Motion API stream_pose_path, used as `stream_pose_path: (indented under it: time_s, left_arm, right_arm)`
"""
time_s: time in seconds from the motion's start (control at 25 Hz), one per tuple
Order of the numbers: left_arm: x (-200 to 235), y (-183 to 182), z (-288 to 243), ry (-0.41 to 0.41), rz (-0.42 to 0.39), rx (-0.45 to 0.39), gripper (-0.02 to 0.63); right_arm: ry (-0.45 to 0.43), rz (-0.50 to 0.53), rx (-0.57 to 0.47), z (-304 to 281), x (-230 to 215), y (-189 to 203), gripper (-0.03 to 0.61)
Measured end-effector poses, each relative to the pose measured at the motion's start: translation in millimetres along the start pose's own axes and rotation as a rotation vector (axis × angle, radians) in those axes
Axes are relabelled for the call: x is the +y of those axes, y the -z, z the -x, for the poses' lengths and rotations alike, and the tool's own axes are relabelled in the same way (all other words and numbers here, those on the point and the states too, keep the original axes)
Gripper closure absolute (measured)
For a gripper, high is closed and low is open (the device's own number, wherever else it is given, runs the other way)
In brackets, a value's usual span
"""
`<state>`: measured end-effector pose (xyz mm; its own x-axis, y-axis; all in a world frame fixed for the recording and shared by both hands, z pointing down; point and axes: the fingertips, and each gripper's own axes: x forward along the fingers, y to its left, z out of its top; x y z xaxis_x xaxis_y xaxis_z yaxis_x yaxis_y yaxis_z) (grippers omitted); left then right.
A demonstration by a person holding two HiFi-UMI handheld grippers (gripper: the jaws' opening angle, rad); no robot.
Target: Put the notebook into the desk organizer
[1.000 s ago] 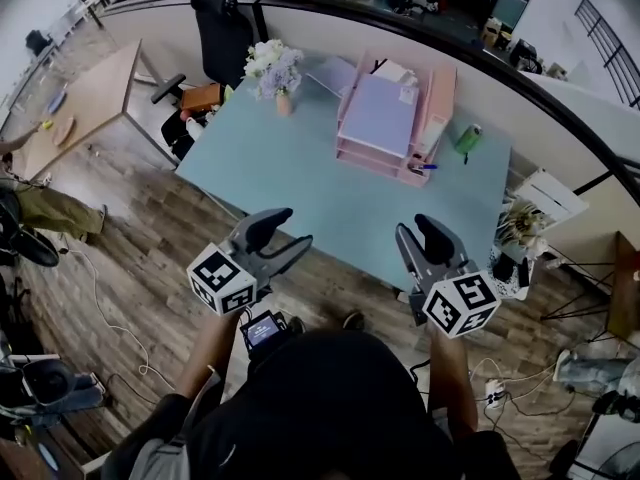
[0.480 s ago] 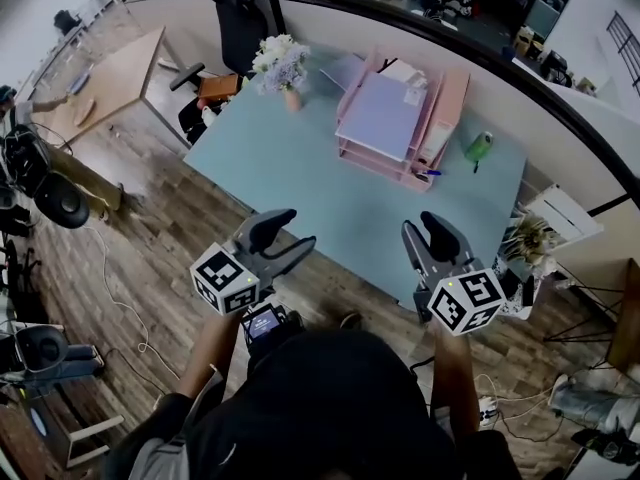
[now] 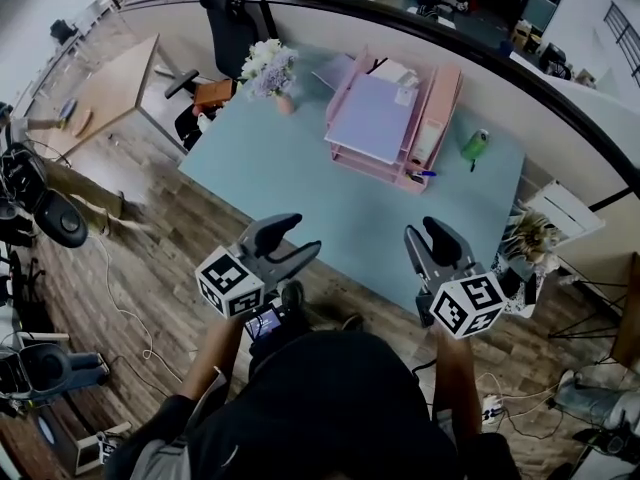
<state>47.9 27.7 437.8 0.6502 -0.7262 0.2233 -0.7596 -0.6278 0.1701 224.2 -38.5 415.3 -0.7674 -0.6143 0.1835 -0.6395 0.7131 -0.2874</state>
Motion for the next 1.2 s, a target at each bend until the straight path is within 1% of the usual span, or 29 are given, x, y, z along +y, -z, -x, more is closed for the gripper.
stream_pose_path:
  time_s: [0.2,0.52,0.72,0.96,1.2]
  left_arm:
    - [17.2,-3.7,-7.8,0.054,0.005,-0.002,0.350]
    - [63.3,-23.9,-24.4,0.183,-0.011,-0.020,0.350]
    - [93.7,-36.2,-29.0,0.249,-0.024,-0.022,0.350]
    - [122.3,-41.2,-32.0,0.319,-0.031,-0.022,0.350]
    - [141.8,-38.8,-30.2,0.378,-0.032,-0.017,0.350]
  right_arm:
    - [0.053,-0.004,-0.003,-7.3,-0.5,-2.3,0.431]
    - [0.191,-0.010,-0.026,-26.5,1.9,-15.3,0.431]
    - [0.257,-0.009,-0.046,-46.4,10.6,-26.3,0.431]
    - [0.331,-0.010,-0.065,-63.6,18.6,-31.8,0.431]
    - [0.400,-0.019,-0.074,-73.4,27.7,-28.0,0.431]
